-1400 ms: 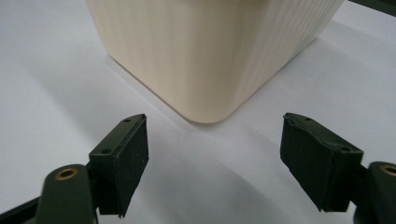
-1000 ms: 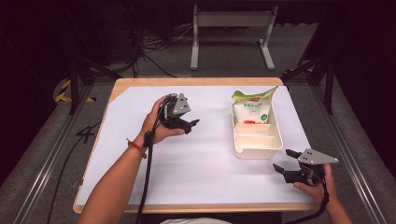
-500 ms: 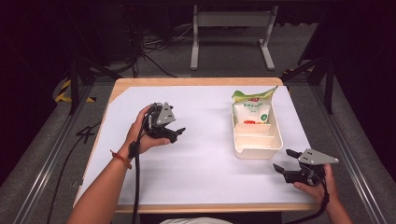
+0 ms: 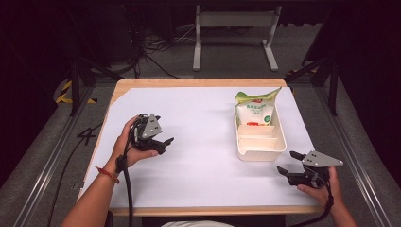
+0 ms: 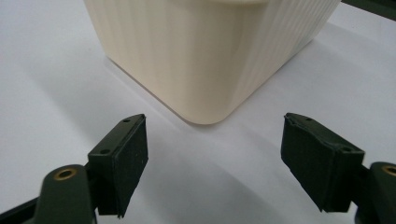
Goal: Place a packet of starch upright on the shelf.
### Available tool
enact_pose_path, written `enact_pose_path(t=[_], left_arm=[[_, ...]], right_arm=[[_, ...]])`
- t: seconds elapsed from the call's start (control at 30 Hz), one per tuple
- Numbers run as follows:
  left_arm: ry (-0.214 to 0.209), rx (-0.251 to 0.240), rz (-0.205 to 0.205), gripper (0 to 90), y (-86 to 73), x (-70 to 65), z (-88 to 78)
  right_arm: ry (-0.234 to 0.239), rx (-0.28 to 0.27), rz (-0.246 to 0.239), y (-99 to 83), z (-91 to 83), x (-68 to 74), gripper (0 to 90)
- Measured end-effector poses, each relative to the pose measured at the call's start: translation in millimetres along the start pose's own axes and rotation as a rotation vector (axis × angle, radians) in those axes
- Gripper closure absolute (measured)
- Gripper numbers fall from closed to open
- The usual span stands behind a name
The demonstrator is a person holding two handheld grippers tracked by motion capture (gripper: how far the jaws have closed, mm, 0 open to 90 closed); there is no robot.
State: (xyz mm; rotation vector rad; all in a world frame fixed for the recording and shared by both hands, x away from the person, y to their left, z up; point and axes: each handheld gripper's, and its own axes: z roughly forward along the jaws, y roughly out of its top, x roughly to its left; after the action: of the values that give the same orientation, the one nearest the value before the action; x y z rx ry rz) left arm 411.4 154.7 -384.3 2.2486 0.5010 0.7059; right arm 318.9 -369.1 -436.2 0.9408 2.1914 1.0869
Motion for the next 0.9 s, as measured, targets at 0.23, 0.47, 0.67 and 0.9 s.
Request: enact_pose_path(t=[0.23,0.47,0.67,0.9], left_arm=[[0.008,0.034,-0.012,13.6,-22.8,-5.1,-5.8],[0.005,0.054,-0.073,13.9,-54.7,-9.1,-10.4],[0.001,0.047,-0.107,13.7,-76.6,-14.1,-19.3],[0.015,0.032,-0.18,13.1,-100.8,-20.5,-36.7]], right_arm=[[-0.001,0.001,0.002,-0.2,0.2,-0.7,22.9],[0.001,0.004,-0.003,0.4,1.1,0.3,22.9],[0.001,0.01,-0.003,0.8,2.1,1.0,22.9],[0.002,0.01,-0.004,0.7,2.8,1.2,22.9]])
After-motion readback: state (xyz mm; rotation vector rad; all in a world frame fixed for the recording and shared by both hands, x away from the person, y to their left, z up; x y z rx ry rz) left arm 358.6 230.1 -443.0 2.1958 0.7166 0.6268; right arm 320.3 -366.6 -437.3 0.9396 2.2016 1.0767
